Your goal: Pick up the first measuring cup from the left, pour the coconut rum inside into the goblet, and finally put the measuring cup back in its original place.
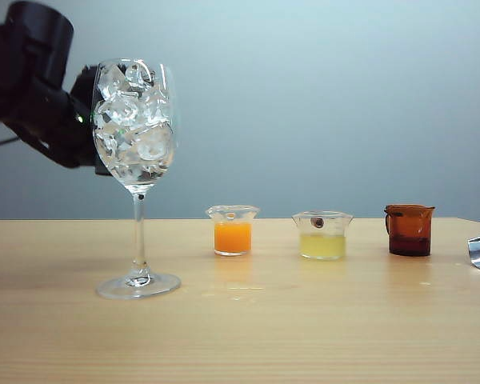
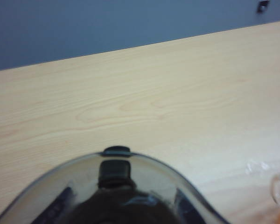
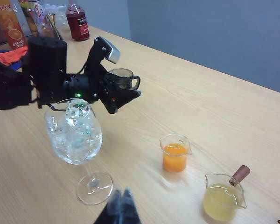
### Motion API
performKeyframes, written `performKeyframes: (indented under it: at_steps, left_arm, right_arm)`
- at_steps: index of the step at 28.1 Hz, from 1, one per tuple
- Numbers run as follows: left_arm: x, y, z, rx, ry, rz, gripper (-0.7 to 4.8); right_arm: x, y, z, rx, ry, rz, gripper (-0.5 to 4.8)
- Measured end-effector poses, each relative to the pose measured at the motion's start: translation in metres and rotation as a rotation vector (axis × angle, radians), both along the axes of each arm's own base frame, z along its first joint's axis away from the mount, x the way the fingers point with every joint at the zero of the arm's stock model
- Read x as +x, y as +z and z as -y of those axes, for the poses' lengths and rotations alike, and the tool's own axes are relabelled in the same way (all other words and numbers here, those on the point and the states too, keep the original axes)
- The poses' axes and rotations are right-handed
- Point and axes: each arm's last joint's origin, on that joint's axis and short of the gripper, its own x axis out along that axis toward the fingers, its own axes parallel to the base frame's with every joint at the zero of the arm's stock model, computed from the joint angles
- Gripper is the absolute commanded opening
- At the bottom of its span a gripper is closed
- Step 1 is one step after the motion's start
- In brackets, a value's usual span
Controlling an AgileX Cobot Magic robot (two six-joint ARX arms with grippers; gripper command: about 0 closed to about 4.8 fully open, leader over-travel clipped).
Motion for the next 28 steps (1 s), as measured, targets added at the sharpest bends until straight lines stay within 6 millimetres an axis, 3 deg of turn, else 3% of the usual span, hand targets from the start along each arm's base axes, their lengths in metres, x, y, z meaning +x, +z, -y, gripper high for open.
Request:
performKeyframes:
  at_steps: [4,15,28]
  left_arm:
    - [-0.009,0.015,-0.003,0.017,-0.005,-0.001,1.11]
    - [-0.039,0.067,-0.038,-0.003,0.009,0.021,1.10]
    - [-0.107,0.119,-0.052,-0.004,-0.117,0.053,1.09]
  right_arm:
    - [0.000,0.000,0.000,0.000,0.001,0.000,-0.04]
    - [-0.001,0.000,0.000,0.005,0.025,-0.001,-0.04]
    - [-0.001,0.002,0.000,0.009,0.030,0.004,-0.04]
